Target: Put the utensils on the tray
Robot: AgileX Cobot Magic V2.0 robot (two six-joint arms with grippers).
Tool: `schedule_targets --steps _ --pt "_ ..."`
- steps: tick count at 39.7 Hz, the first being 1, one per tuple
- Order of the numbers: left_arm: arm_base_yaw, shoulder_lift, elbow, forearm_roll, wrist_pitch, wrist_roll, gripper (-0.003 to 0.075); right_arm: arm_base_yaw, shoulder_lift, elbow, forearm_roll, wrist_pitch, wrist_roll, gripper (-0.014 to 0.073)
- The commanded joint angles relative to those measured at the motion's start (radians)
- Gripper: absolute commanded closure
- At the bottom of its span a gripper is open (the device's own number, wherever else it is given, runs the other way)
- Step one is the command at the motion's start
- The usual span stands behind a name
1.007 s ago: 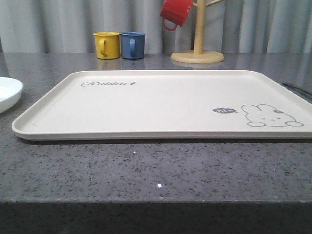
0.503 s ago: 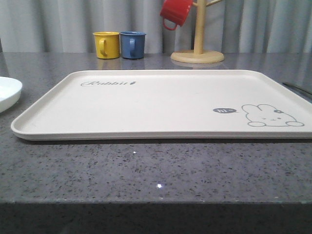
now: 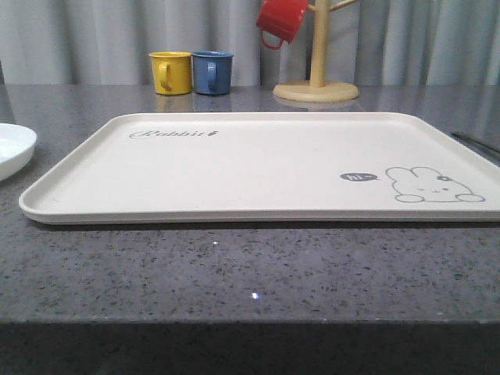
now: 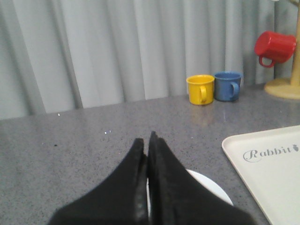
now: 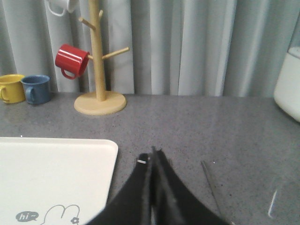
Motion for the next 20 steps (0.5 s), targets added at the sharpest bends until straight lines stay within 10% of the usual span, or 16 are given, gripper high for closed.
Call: schedule_targets --steps 1,9,20 --pt "0.002 0.065 -0.059 -0.004 -0.059 -0.009 0.0738 -0.006 0.073 -0.058 -0.005 -0.055 -0.011 0.0710" --pt "0.002 0.072 -0.059 -0.004 -0.054 -0.009 0.0675 -0.006 0.081 -0.060 -0.009 -0.050 -0.011 0.0643" --pt "0.002 0.072 -0.059 -0.005 -0.054 -0.009 0.0053 -0.006 0.081 -0.060 -0.042 -0.046 -0.011 0.0042"
